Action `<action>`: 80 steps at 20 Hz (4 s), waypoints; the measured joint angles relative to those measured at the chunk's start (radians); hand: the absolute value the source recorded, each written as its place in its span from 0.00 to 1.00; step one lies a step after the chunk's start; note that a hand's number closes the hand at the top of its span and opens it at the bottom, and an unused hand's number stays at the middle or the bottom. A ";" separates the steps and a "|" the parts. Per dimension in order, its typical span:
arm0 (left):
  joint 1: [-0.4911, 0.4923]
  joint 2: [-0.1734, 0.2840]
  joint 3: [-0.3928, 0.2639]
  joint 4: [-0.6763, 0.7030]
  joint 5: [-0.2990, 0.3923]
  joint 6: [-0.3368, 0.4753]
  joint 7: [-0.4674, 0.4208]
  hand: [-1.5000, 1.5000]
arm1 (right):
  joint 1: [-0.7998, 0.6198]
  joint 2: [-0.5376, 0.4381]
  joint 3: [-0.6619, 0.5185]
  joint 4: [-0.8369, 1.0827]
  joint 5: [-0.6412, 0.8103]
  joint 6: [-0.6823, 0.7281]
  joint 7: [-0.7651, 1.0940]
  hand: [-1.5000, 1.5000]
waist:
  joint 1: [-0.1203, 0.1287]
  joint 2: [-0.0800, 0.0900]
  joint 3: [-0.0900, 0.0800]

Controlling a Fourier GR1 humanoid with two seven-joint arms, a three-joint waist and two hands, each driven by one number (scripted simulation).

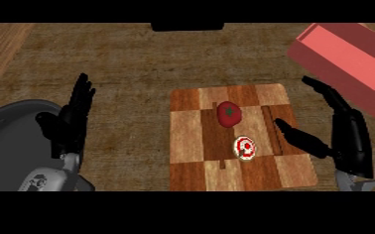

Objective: Pick the tomato from the cutting board and place it in the cardboard box

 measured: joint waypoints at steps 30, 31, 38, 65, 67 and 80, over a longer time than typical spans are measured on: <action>-0.036 -0.014 0.018 0.035 -0.007 -0.049 -0.004 0.50 | -0.387 0.098 0.197 -0.111 0.012 0.678 0.872 0.00 | 0.035 0.003 0.003; -0.032 -0.014 0.017 0.033 -0.008 -0.052 -0.010 0.50 | -0.400 0.117 0.199 -0.093 0.015 0.680 0.876 0.00 | 0.035 0.002 0.003; -0.035 -0.022 0.022 0.042 -0.015 -0.047 -0.006 0.50 | -0.459 0.209 0.212 0.014 0.054 0.698 0.892 0.00 | 0.029 0.001 0.004; -0.023 -0.024 0.047 0.032 -0.038 -0.055 0.000 0.50 | -0.494 0.393 0.118 0.303 0.218 0.752 0.859 0.00 | 0.021 0.001 0.006; -0.028 -0.025 0.053 0.042 -0.030 -0.066 -0.002 0.50 | -0.488 0.402 0.117 0.319 0.230 0.755 0.846 0.00 | 0.019 0.001 0.007; -0.034 -0.035 0.066 0.053 -0.043 -0.069 -0.001 0.50 | -0.466 0.448 0.067 0.429 0.298 0.756 0.784 0.00 | 0.021 0.001 0.010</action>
